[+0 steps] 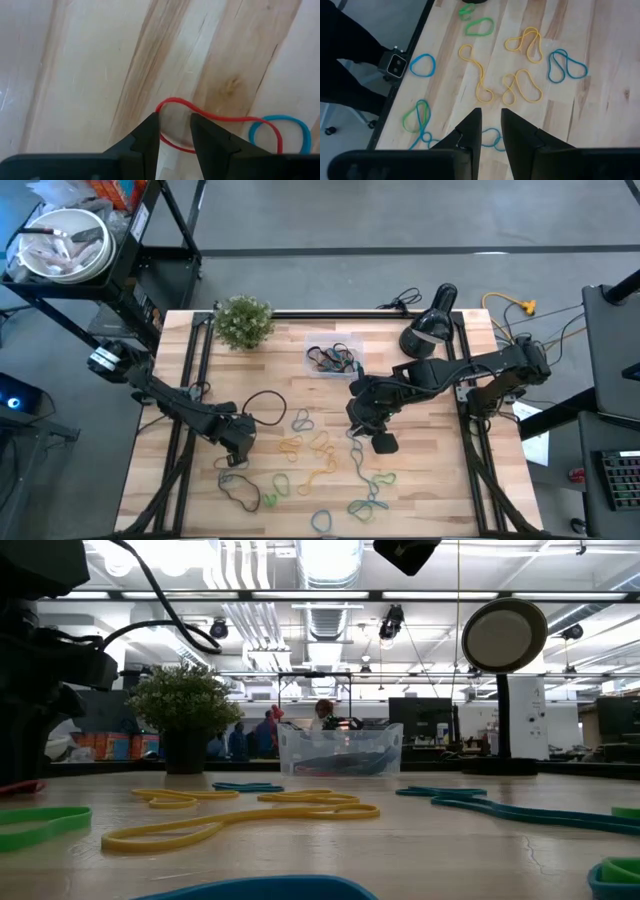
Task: Pick and place rubber bands into bin
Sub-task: Put the red rubberband into the transparent bin
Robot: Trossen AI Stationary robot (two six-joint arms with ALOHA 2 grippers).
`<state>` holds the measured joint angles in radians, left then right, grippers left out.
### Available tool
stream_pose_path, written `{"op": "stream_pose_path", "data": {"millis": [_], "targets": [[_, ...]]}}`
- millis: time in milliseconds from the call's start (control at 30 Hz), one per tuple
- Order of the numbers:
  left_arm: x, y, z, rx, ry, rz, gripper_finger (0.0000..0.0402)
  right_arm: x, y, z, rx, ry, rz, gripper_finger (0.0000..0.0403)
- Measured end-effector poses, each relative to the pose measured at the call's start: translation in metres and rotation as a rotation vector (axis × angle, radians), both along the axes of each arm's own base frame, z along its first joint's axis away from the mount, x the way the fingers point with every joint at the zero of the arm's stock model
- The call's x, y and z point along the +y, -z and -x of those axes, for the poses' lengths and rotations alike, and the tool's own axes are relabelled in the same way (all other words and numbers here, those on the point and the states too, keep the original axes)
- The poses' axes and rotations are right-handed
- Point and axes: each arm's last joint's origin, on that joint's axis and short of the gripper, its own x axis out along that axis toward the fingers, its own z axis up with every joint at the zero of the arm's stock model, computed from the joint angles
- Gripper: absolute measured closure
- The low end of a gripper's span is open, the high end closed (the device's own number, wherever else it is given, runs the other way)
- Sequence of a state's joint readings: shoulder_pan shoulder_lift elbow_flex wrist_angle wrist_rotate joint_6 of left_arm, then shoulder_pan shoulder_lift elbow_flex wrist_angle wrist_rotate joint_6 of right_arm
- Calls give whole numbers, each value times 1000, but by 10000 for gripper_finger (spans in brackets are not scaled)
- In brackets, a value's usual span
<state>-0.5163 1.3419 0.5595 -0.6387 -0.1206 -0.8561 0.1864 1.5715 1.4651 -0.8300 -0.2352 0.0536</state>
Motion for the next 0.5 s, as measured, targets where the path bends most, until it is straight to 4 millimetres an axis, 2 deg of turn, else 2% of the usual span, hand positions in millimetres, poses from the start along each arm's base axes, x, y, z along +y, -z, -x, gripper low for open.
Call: {"op": "stream_pose_path", "data": {"millis": [267, 500], "targets": [[2, -16, 3, -68, 1, 35, 304, 1, 0, 0, 2, -4, 1, 335], [6, -17, 9, -57, 0, 6, 304, 1, 2, 1, 5, -5, 2, 335]]}}
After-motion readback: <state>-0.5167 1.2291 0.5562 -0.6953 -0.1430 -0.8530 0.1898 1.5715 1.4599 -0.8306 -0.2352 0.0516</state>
